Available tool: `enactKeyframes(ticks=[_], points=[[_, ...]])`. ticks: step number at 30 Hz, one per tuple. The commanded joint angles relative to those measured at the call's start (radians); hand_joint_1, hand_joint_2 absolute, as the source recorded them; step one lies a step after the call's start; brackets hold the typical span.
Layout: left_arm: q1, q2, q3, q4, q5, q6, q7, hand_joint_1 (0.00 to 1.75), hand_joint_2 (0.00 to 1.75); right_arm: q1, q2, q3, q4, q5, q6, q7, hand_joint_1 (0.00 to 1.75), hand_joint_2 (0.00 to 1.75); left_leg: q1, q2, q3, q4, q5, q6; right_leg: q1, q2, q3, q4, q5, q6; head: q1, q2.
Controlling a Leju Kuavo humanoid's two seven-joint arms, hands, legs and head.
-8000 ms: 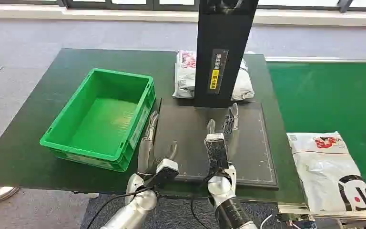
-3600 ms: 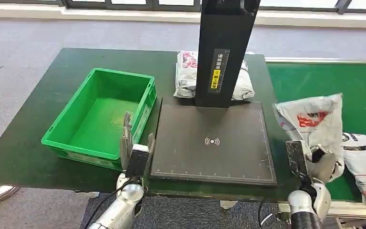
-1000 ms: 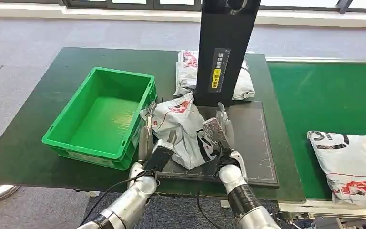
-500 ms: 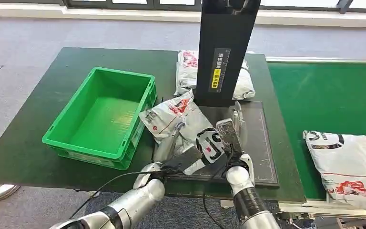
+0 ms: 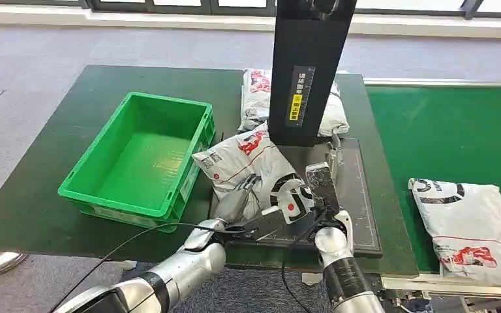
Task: Moved the parcel from conveyor to table for the left to box.
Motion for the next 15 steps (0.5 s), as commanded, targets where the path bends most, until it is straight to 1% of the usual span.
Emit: enactKeyframes(ticks=[1, 3, 5, 6, 7, 9, 11, 13, 14, 15], points=[[-0.025, 0.019, -0.071, 0.076, -0.005, -0.015, 0.008, 0.0, 1.75, -0.015, 0.001, -0.06, -0.003, -0.003, 0.003, 0.004, 0.0, 0.0, 0.0, 0.002, 0.001, -0.002, 0.001, 0.0, 0.0, 0.001, 0.0, -0.002, 0.001, -0.001, 0.0, 0.0], [-0.025, 0.019, -0.071, 0.076, -0.005, -0.015, 0.008, 0.0, 1.75, -0.015, 0.001, -0.06, -0.003, -0.003, 0.003, 0.004, 0.0, 0.0, 0.0, 0.002, 0.001, -0.002, 0.001, 0.0, 0.0, 0.001, 0.0, -0.002, 0.001, -0.001, 0.0, 0.0], [-0.036, 0.022, -0.106, 0.091, -0.049, -0.102, 0.085, 0.0, 1.75, -0.011, 0.011, -0.075, -0.033, -0.025, -0.01, -0.027, 0.0, 0.0, 0.0, 0.002, 0.001, -0.002, 0.001, 0.0, 0.0, 0.002, 0.0, -0.002, 0.002, -0.001, 0.0, 0.0], [-0.039, 0.028, -0.112, 0.093, -0.059, -0.133, 0.111, 1.4, 1.75, -0.01, 0.012, -0.074, -0.052, -0.029, -0.006, -0.03, 0.0, 0.0, 0.0, 0.001, 0.0, -0.001, 0.001, 0.0, 0.0, 0.001, 0.0, -0.001, 0.001, -0.001, 0.0, 0.0], [-0.041, 0.038, -0.12, 0.089, -0.079, -0.156, 0.129, 1.75, 1.75, -0.006, 0.013, -0.07, -0.079, -0.03, 0.004, -0.027, 0.0, 0.0, 0.0, 0.002, 0.0, -0.002, 0.001, 0.0, 0.0, 0.001, 0.0, -0.001, 0.001, -0.001, 0.0, 0.0], [-0.042, 0.053, -0.099, 0.089, -0.085, -0.157, 0.13, 1.75, 1.75, -0.016, 0.012, -0.058, -0.07, -0.02, 0.022, -0.008, 0.0, 0.0, 0.0, 0.002, 0.001, -0.001, 0.001, 0.0, 0.0, 0.001, 0.0, 0.0, 0.001, -0.001, 0.0, 0.0], [-0.044, 0.074, -0.047, 0.074, -0.077, -0.043, 0.096, 1.75, 1.75, -0.04, 0.013, -0.049, -0.021, -0.019, 0.037, -0.003, 0.0, 0.0, -0.001, 0.004, 0.002, -0.004, 0.002, 0.001, 0.0, 0.003, 0.001, -0.003, 0.003, -0.001, 0.0, 0.0], [-0.058, 0.096, 0.01, 0.049, -0.071, 0.095, 0.029, 1.75, 1.75, -0.064, 0.014, -0.047, 0.033, -0.032, 0.046, -0.016, 0.0, 0.0, -0.001, 0.005, 0.004, -0.004, 0.002, 0.001, -0.001, 0.003, 0.003, -0.002, 0.003, -0.001, 0.0, 0.0], [-0.067, 0.102, 0.051, 0.038, -0.061, 0.149, -0.006, 1.75, 1.75, -0.075, 0.014, -0.046, 0.059, -0.039, 0.047, -0.028, 0.0, 0.0, 0.0, 0.005, 0.005, -0.003, 0.002, 0.001, 0.0, 0.004, 0.004, -0.002, 0.003, -0.001, 0.0, 0.0], [-0.081, 0.108, 0.081, 0.031, -0.066, 0.171, -0.028, 1.75, 1.75, -0.086, 0.017, -0.047, 0.083, -0.049, 0.043, -0.04, 0.0, 0.0, 0.0, 0.007, 0.004, -0.003, 0.002, 0.0, 0.0, 0.005, 0.003, -0.002, 0.004, -0.001, 0.0, 0.0]])
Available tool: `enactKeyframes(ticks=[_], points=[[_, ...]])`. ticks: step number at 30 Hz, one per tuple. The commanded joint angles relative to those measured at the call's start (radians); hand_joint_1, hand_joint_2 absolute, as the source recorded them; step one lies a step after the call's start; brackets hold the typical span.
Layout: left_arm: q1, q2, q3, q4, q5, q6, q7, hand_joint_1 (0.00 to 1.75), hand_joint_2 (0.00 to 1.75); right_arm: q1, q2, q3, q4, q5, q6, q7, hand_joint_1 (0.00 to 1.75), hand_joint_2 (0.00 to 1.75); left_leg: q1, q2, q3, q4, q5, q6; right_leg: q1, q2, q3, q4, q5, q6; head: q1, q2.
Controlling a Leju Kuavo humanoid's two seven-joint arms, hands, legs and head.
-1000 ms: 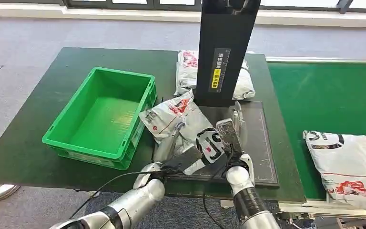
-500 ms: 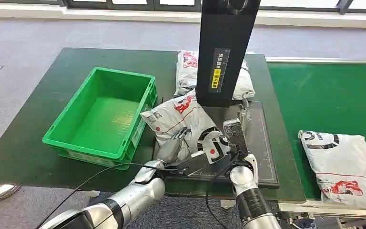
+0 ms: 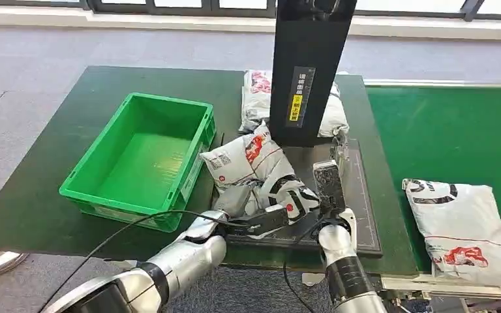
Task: Moved the parcel from conveyor to table for the left to box.
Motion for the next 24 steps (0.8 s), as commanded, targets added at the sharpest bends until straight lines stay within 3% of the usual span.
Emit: enactKeyframes(ticks=[1, 2, 3, 4, 9, 16, 19, 23, 24], points=[[-0.048, 0.104, 0.17, -0.009, 0.015, 0.32, -0.174, 1.75, 1.75, -0.099, 0.016, -0.029, 0.156, -0.039, 0.022, -0.034, 0.0, 0.0, 0.0, 0.006, -0.001, -0.001, 0.001, 0.0, 0.0, 0.005, -0.003, -0.001, 0.003, -0.001, 0.0, 0.0], [-0.009, 0.138, 0.432, -0.248, -0.242, 0.419, -0.18, 1.75, 1.75, -0.096, 0.022, -0.051, 0.166, -0.079, 0.007, -0.055, 0.0, 0.0, 0.0, 0.007, -0.002, -0.001, 0.002, 0.0, 0.0, 0.007, -0.004, -0.001, 0.004, -0.001, 0.0, 0.0], [-0.098, 0.124, 0.556, -0.185, -0.378, 0.419, -0.218, 1.75, 1.75, -0.092, 0.016, -0.049, 0.175, -0.097, 0.002, -0.075, 0.0, 0.0, 0.0, 0.008, -0.003, -0.002, 0.003, -0.001, 0.0, 0.007, -0.006, -0.001, 0.005, -0.002, 0.0, 0.0], [-0.139, 0.131, 0.588, -0.179, -0.423, 0.419, -0.22, 1.75, 1.75, -0.089, 0.012, -0.049, 0.174, -0.111, -0.001, -0.084, 0.0, 0.0, 0.0, 0.007, -0.003, -0.002, 0.003, -0.001, 0.0, 0.006, -0.007, 0.0, 0.005, -0.002, 0.0, 0.0], [-0.167, 0.123, 0.657, -0.214, -0.574, 0.419, -0.201, 1.75, 1.75, -0.034, -0.009, -0.042, 0.1, -0.138, -0.009, -0.083, 0.0, 0.0, 0.001, -0.001, -0.013, 0.002, 0.008, -0.002, 0.002, -0.001, -0.015, 0.003, 0.006, -0.003, 0.0, 0.0], [-0.108, 0.132, 0.772, -0.36, -0.862, 0.419, -0.137, 1.75, 1.75, 0.019, -0.03, -0.027, 0.018, -0.143, -0.013, -0.058, 0.0, 0.0, 0.0, 0.0, -0.011, -0.002, 0.01, -0.002, 0.001, 0.0, -0.014, 0.0, 0.007, -0.004, 0.0, 0.0], [-0.108, 0.132, 0.772, -0.36, -0.862, 0.419, -0.137, 1.75, 1.75, 0.019, -0.03, -0.027, 0.018, -0.143, -0.013, -0.058, 0.0, 0.0, 0.0, 0.004, -0.012, -0.001, 0.009, -0.002, 0.0, 0.003, -0.015, 0.001, 0.008, -0.004, 0.0, 0.0], [-0.06, 0.175, 0.769, -0.554, -1.011, 0.419, -0.047, 1.75, 1.75, 0.036, -0.032, -0.029, -0.004, -0.145, -0.027, -0.056, 0.0, 0.0, 0.0, 0.003, -0.012, -0.002, 0.01, -0.002, 0.0, 0.003, -0.015, 0.0, 0.009, -0.004, 0.0, 0.0], [-0.053, 0.23, 0.699, -0.604, -1.019, 0.419, 0.033, 1.75, 1.75, 0.041, -0.032, -0.029, -0.009, -0.144, -0.031, -0.057, 0.0, 0.0, 0.0, 0.003, -0.013, -0.001, 0.009, -0.003, 0.001, 0.003, -0.016, 0.001, 0.008, -0.004, 0.0, 0.0]])
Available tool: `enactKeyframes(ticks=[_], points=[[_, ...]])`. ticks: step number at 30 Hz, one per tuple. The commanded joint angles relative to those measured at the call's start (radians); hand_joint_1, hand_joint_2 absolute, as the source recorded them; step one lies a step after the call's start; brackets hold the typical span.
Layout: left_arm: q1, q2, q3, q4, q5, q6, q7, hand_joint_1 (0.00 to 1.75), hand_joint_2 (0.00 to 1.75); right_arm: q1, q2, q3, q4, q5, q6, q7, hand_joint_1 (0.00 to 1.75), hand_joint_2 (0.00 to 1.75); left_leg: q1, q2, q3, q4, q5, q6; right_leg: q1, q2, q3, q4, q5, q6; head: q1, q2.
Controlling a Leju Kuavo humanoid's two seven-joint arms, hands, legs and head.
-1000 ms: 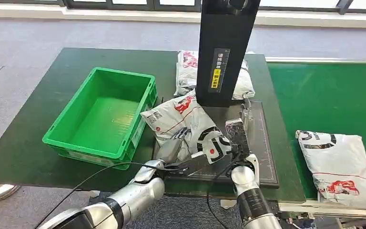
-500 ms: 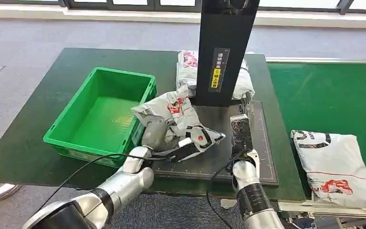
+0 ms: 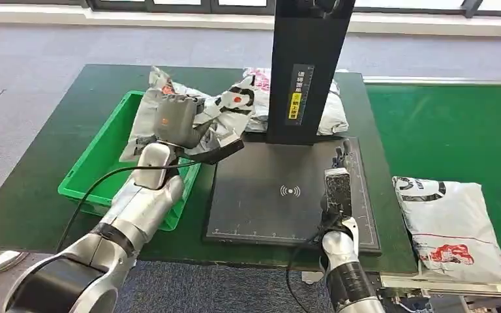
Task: Moved the parcel from conveyor to table for the left to box.
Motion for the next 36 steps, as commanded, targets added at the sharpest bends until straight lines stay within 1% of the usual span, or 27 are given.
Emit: enactKeyframes(ticks=[1, 2, 3, 4, 5, 6, 7, 9, 13, 14, 15, 16, 17, 18, 19, 20, 21, 22, 23, 25, 27, 29, 31, 32, 33, 34, 36], points=[[0.024, 0.207, -0.13, -0.277, -0.158, -0.003, 0.334, 1.75, 1.75, 0.016, -0.021, -0.02, -0.046, -0.004, -0.02, 0.005, 0.0, 0.0, 0.0, 0.003, 0.003, -0.004, 0.001, 0.001, 0.0, 0.002, 0.002, -0.004, 0.002, -0.001, 0.0, 0.0], [-0.007, 0.248, -0.224, -0.21, -0.158, -0.003, 0.484, 1.75, 1.75, 0.022, -0.022, -0.02, -0.052, -0.003, -0.022, 0.007, 0.0, 0.0, 0.0, 0.005, 0.002, -0.003, 0.001, 0.0, 0.0, 0.004, 0.001, -0.003, 0.002, -0.001, 0.0, 0.0], [-0.035, 0.273, -0.238, -0.104, -0.158, -0.003, 0.54, 1.75, 1.75, 0.03, -0.023, -0.022, -0.056, -0.002, -0.029, 0.008, 0.0, 0.0, 0.0, 0.007, 0.003, -0.003, 0.0, 0.0, 0.0, 0.006, 0.0, -0.002, 0.002, -0.001, 0.0, 0.0], [-0.076, 0.27, -0.258, 0.022, -0.158, -0.003, 0.592, 1.75, 1.75, 0.036, -0.024, -0.021, -0.062, -0.002, -0.029, 0.011, 0.0, 0.0, 0.0, 0.005, 0.001, -0.001, 0.0, 0.0, 0.0, 0.004, -0.001, 0.0, 0.001, -0.001, 0.0, 0.0], [-0.082, 0.273, -0.239, 0.05, -0.158, -0.003, 0.584, 1.75, 1.75, 0.038, -0.029, -0.016, -0.067, -0.004, -0.029, 0.013, 0.0, 0.0, 0.0, 0.006, 0.002, -0.002, 0.0, 0.0, 0.0, 0.005, -0.001, -0.001, 0.001, -0.002, 0.0, 0.0], [-0.101, 0.275, -0.248, 0.123, -0.158, -0.003, 0.606, 1.75, 1.75, 0.044, -0.029, -0.017, -0.067, -0.004, -0.027, 0.014, 0.0, 0.0, 0.0, 0.002, 0.002, -0.002, 0.001, 0.0, 0.001, 0.001, 0.001, -0.001, 0.001, -0.001, 0.0, 0.0], [-0.138, 0.272, -0.289, 0.292, -0.158, -0.062, 0.704, 1.75, 1.75, 0.039, -0.031, -0.015, -0.059, -0.004, -0.023, 0.014, 0.0, 0.0, 0.0, 0.003, 0.004, -0.004, 0.002, 0.0, 0.001, 0.002, 0.002, -0.002, 0.001, -0.001, 0.0, 0.0], [-0.118, 0.291, -0.283, 0.326, -0.157, -0.044, 0.716, 1.75, 1.75, 0.033, -0.032, -0.015, -0.048, -0.005, -0.022, 0.015, 0.0, 0.0, 0.0, 0.005, 0.005, -0.004, 0.001, -0.001, 0.0, 0.005, 0.001, -0.002, 0.002, -0.002, 0.0, 0.0], [-0.113, 0.29, -0.283, 0.33, -0.158, -0.036, 0.717, 1.75, 1.75, 0.03, -0.031, -0.015, -0.045, -0.005, -0.023, 0.015, 0.0, 0.0, 0.001, 0.004, 0.001, -0.001, 0.002, -0.002, 0.001, 0.004, -0.003, 0.001, 0.001, -0.001, 0.0, 0.0], [-0.125, 0.283, -0.283, 0.356, -0.158, -0.075, 0.734, 1.75, 1.75, 0.025, -0.031, -0.014, -0.036, -0.005, -0.023, 0.013, 0.0, 0.0, 0.002, 0.005, 0.001, -0.001, 0.001, -0.002, 0.002, 0.005, -0.002, 0.0, 0.001, -0.002, 0.0, 0.0], [-0.096, 0.313, -0.235, 0.38, -0.141, -0.187, 0.804, 1.75, 1.75, 0.008, -0.042, 0.001, -0.013, -0.008, -0.008, 0.011, 0.0, 0.0, 0.002, 0.004, 0.001, -0.002, 0.002, -0.002, 0.002, 0.004, -0.001, -0.001, 0.002, -0.002, 0.0, 0.0], [-0.063, 0.347, -0.227, 0.386, -0.123, -0.158, 0.793, 1.75, 1.75, 0.0, -0.047, 0.002, -0.005, -0.016, -0.004, 0.016, 0.0, 0.0, 0.001, 0.004, 0.001, -0.002, 0.002, -0.002, 0.001, 0.003, -0.002, 0.001, 0.001, -0.002, 0.0, 0.0], [-0.032, 0.382, -0.222, 0.351, -0.102, -0.181, 0.778, 1.75, 1.75, -0.004, -0.057, 0.007, 0.002, -0.025, 0.0, 0.018, 0.0, 0.0, 0.001, 0.007, 0.002, -0.002, 0.001, -0.002, 0.001, 0.006, -0.002, 0.0, 0.002, -0.002, 0.0, 0.0], [-0.034, 0.379, -0.171, 0.391, -0.064, -0.148, 0.741, 1.75, 1.75, 0.001, -0.066, 0.008, 0.0, -0.033, -0.002, 0.018, 0.0, 0.0, 0.001, 0.008, 0.003, -0.004, 0.002, -0.002, 0.001, 0.008, -0.001, -0.001, 0.002, -0.002, 0.0, 0.0], [-0.035, 0.381, -0.167, 0.398, -0.073, -0.13, 0.732, 0.05, 1.75, 0.006, -0.072, 0.012, -0.005, -0.038, -0.001, 0.018, 0.0, 0.0, 0.0, 0.013, 0.005, -0.006, 0.002, -0.002, 0.001, 0.012, -0.001, -0.003, 0.004, -0.003, 0.0, 0.0], [-0.029, 0.367, -0.111, 0.389, -0.019, -0.094, 0.668, 0.0, 1.75, 0.019, -0.08, 0.016, -0.014, -0.042, -0.001, 0.019, 0.0, 0.0, 0.0, 0.012, 0.007, -0.008, 0.002, -0.002, 0.0, 0.012, 0.002, -0.005, 0.004, -0.002, 0.0, 0.0], [-0.029, 0.351, -0.06, 0.384, 0.035, -0.073, 0.606, 0.0, 1.75, 0.029, -0.085, 0.018, -0.021, -0.045, -0.003, 0.021, 0.0, 0.0, 0.0, 0.012, 0.006, -0.008, 0.002, -0.002, 0.0, 0.011, 0.001, -0.004, 0.004, -0.002, 0.0, 0.0], [-0.035, 0.342, -0.061, 0.385, 0.028, -0.079, 0.614, 0.0, 1.75, 0.037, -0.087, 0.019, -0.027, -0.046, -0.004, 0.02, 0.0, 0.0, 0.001, 0.01, 0.001, -0.003, 0.001, -0.003, 0.001, 0.008, -0.004, 0.0, 0.003, -0.004, 0.0, 0.0], [-0.035, 0.331, -0.033, 0.379, 0.054, -0.072, 0.581, 0.0, 1.75, 0.043, -0.089, 0.022, -0.035, -0.049, -0.003, 0.022, 0.0, 0.0, 0.001, 0.008, 0.002, -0.004, 0.002, -0.003, 0.001, 0.006, -0.004, -0.001, 0.002, -0.004, 0.0, 0.0], [-0.032, 0.304, 0.056, 0.358, 0.128, -0.009, 0.453, 0.0, 1.75, 0.053, -0.097, 0.032, -0.045, -0.054, -0.006, 0.031, 0.0, 0.0, 0.001, 0.005, 0.0, -0.002, 0.001, -0.003, 0.002, 0.003, -0.004, 0.0, 0.002, -0.004, 0.0, 0.0], [-0.01, 0.288, 0.146, 0.263, 0.16, -0.003, 0.364, 0.0, 1.75, 0.051, -0.102, 0.041, -0.037, -0.059, 0.0, 0.032, 0.0, 0.0, 0.002, 0.002, 0.001, -0.004, 0.002, -0.002, 0.002, 0.0, -0.001, -0.002, 0.002, -0.004, 0.0, 0.0], [-0.01, 0.288, 0.146, 0.263, 0.16, -0.003, 0.364, 0.0, 1.75, 0.051, -0.102, 0.041, -0.037, -0.059, 0.0, 0.032, 0.0, 0.0, 0.001, 0.003, -0.002, -0.002, 0.002, -0.002, 0.002, 0.001, -0.004, -0.001, 0.002, -0.003, 0.0, 0.0], [0.008, 0.268, 0.264, 0.193, 0.212, -0.003, 0.244, 0.0, 1.75, 0.039, -0.1, 0.047, -0.017, -0.058, 0.001, 0.031, 0.0, 0.0, 0.001, 0.004, -0.002, -0.002, 0.002, -0.002, 0.002, 0.003, -0.005, 0.0, 0.003, -0.003, 0.0, 0.0], [0.017, 0.239, 0.366, 0.155, 0.271, -0.003, 0.125, 0.0, 0.0, 0.033, -0.098, 0.051, -0.003, -0.059, 0.002, 0.029, 0.0, 0.0, 0.002, 0.005, -0.002, -0.002, 0.002, -0.002, 0.002, 0.003, -0.005, 0.0, 0.003, -0.003, 0.0, 0.0], [0.011, 0.233, 0.41, 0.162, 0.312, -0.003, 0.062, 0.0, 0.0, 0.027, -0.1, 0.055, 0.01, -0.06, 0.011, 0.029, 0.0, 0.0, 0.001, 0.006, -0.003, -0.001, 0.002, -0.003, 0.002, 0.004, -0.007, 0.001, 0.003, -0.004, 0.0, 0.0], [-0.003, 0.208, 0.495, 0.182, 0.412, -0.003, -0.097, 0.0, 0.0, 0.013, -0.102, 0.058, 0.039, -0.063, 0.011, 0.017, 0.0, 0.0, 0.002, 0.005, -0.003, -0.001, 0.002, -0.002, 0.002, 0.003, -0.006, 0.0, 0.003, -0.004, 0.0, 0.0], [-0.014, 0.191, 0.538, 0.2, 0.545, -0.033, -0.246, 0.0, 0.0, -0.004, -0.105, 0.064, 0.076, -0.069, 0.017, 0.0, 0.0, 0.0, 0.001, 0.004, -0.002, -0.003, 0.002, -0.002, 0.002, 0.002, -0.005, -0.001, 0.003, -0.004, 0.0, 0.0]])
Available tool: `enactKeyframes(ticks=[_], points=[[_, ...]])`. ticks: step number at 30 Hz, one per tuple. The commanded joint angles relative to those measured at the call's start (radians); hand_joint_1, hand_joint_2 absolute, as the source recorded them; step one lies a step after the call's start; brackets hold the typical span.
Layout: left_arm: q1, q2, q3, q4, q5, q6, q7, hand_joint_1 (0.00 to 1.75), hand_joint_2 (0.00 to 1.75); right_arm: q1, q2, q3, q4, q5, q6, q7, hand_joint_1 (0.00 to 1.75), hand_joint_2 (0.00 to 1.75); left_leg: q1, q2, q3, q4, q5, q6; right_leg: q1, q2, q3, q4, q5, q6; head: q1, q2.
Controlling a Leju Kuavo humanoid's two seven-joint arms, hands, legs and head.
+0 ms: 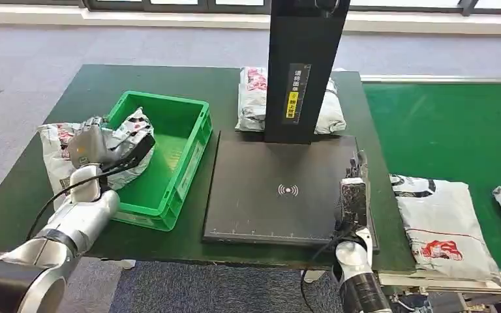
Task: Moved the parcel from conveyor to table for the left to box.
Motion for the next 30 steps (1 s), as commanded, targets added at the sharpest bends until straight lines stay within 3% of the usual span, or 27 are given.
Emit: enactKeyframes(ticks=[1, 4, 17, 20, 23, 26, 27, 28, 30], points=[[-0.019, -0.129, 0.494, -0.059, 0.407, -0.076, -0.575, 0.0, 0.0, -0.071, -0.042, 0.061, 0.14, -0.016, 0.02, -0.032, 0.0, 0.0, 0.001, -0.002, 0.0, 0.0, 0.0, 0.001, 0.001, -0.002, 0.001, -0.001, 0.0, 0.0, 0.0, 0.0], [0.01, -0.157, 0.485, -0.135, 0.579, -0.223, -0.695, 0.0, 0.0, -0.097, -0.04, 0.068, 0.192, -0.025, 0.023, -0.057, 0.0, 0.0, 0.0, -0.002, 0.0, -0.001, 0.0, 0.001, 0.001, -0.002, 0.002, -0.002, 0.0, 0.0, 0.0, 0.0], [0.02, -0.165, 0.439, -0.182, 0.711, -0.354, -0.734, 0.0, 0.0, -0.112, -0.047, 0.071, 0.205, -0.028, 0.02, -0.061, 0.0, 0.0, 0.0, -0.002, 0.0, 0.0, 0.0, 0.001, 0.0, -0.002, 0.001, 0.0, 0.0, 0.0, 0.0, 0.0], [0.02, -0.156, 0.4, -0.184, 0.793, -0.482, -0.719, 0.0, 0.0, -0.113, -0.05, 0.062, 0.205, -0.035, 0.013, -0.057, 0.0, 0.0, 0.0, -0.001, 0.0, -0.001, 0.0, 0.001, 0.0, -0.001, 0.001, -0.001, 0.0, 0.0, 0.0, 0.0], [0.001, -0.151, 0.321, -0.127, 0.775, -0.508, -0.633, 0.0, 0.0, -0.104, -0.056, 0.053, 0.195, -0.022, 0.018, -0.038, 0.0, 0.0, 0.0, -0.002, 0.0, -0.001, 0.0, 0.001, 0.0, -0.002, 0.002, -0.001, 0.0, 0.0, 0.0, 0.0], [-0.022, -0.159, 0.223, -0.026, 0.665, -0.378, -0.494, 0.0, 0.0, -0.088, -0.047, 0.05, 0.174, 0.002, 0.015, -0.016, 0.0, 0.0, 0.0, -0.005, 0.001, -0.001, 0.001, 0.001, 0.0, -0.005, 0.003, -0.001, -0.001, 0.0, 0.0, 0.0], [-0.029, -0.156, 0.175, 0.022, 0.589, -0.301, -0.38, 0.0, 0.0, -0.077, -0.04, 0.053, 0.162, 0.021, 0.013, -0.002, 0.0, 0.0, 0.0, -0.006, 0.001, -0.002, 0.001, 0.001, 0.0, -0.006, 0.004, -0.002, -0.001, 0.0, 0.0, 0.0], [-0.044, -0.13, 0.04, 0.074, 0.407, -0.197, -0.231, 0.0, 0.0, -0.072, -0.034, 0.055, 0.155, 0.029, 0.012, 0.002, 0.0, 0.0, 0.0, -0.006, 0.001, -0.001, 0.001, 0.001, 0.0, -0.006, 0.003, -0.002, -0.001, 0.0, 0.0, 0.0], [-0.061, -0.098, -0.102, 0.111, 0.201, -0.177, -0.014, 0.0, 0.0, -0.069, -0.024, 0.061, 0.143, 0.049, 0.011, 0.021, 0.0, 0.0, 0.0, -0.005, 0.002, -0.002, 0.001, 0.001, 0.0, -0.006, 0.004, -0.002, -0.001, 0.0, 0.0, 0.0]])
